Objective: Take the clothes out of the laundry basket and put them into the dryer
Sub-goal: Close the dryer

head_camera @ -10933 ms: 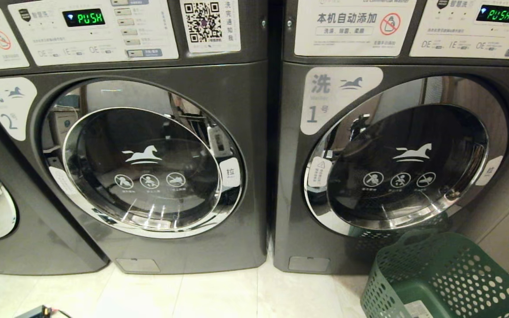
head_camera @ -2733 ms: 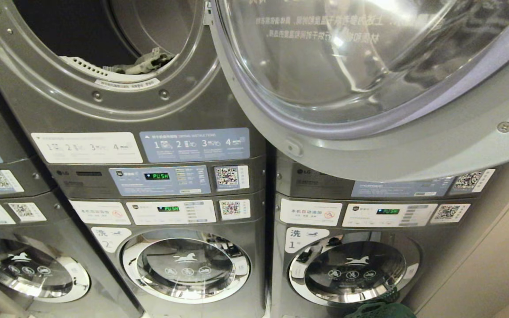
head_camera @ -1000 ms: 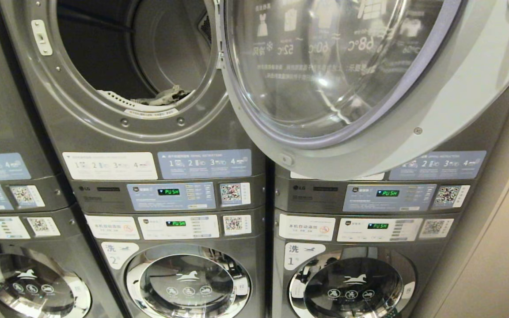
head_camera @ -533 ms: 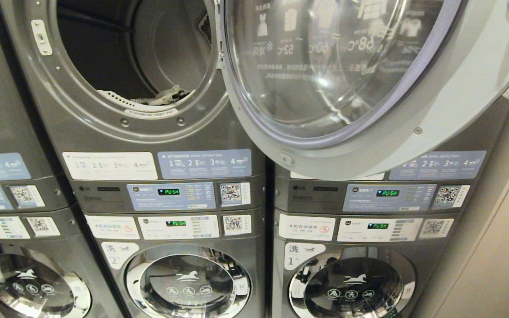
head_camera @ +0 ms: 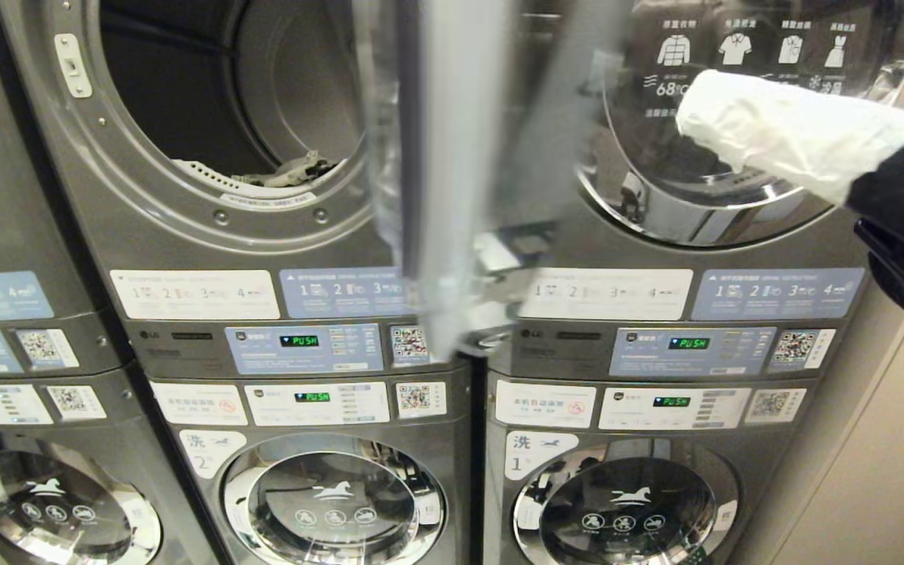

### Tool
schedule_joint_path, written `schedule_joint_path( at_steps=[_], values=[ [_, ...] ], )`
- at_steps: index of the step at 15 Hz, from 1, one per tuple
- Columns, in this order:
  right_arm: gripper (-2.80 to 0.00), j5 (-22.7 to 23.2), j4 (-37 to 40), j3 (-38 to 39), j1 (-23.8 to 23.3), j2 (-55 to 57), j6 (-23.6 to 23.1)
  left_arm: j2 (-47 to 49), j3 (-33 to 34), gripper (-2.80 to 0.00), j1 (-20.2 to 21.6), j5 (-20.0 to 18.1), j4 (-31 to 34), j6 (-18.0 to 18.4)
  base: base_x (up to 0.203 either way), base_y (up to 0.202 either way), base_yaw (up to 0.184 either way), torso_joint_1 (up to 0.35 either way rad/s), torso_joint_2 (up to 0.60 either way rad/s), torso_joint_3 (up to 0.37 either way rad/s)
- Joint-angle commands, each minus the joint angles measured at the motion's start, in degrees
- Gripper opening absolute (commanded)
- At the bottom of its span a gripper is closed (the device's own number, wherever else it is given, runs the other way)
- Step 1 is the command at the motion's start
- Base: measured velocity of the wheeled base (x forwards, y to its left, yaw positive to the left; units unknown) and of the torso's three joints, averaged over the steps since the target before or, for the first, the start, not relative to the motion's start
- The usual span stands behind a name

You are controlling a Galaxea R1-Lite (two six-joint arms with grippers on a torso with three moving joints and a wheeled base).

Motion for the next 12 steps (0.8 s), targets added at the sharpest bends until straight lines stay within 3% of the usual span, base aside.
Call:
schedule_joint_path(
  at_steps=[1,3,5,8,12],
  values=[
    [-2.80,-3.40,-0.64,-1.90,12.89,2.46,0.38,-0.02,-0.03,-2.80,0.00,0.02,-0.04,0.00,0.000,0.000,0.000,0.000,0.00,0.000],
    [-2.80,-8.19,-1.56,-3.56,19.73,4.17,1.51,-0.02,0.01,-2.80,0.00,0.02,0.00,0.00,0.000,0.000,0.000,0.000,0.00,0.000],
    [-2.80,-11.79,-2.11,-2.91,17.35,4.35,2.99,-0.02,0.06,-2.80,0.00,0.02,0.04,0.00,0.000,0.000,0.000,0.000,0.00,0.000],
    [-2.80,-14.48,-2.59,2.57,2.32,2.38,4.66,-0.02,0.05,-2.80,0.00,0.02,0.05,0.00,0.000,0.000,0.000,0.000,0.00,0.000],
    [-2.80,-15.28,-2.73,16.12,-16.01,-5.25,3.93,-0.02,0.06,-2.80,0.00,0.02,-0.04,0.00,0.000,0.000,0.000,0.007,0.00,0.002]
  ],
)
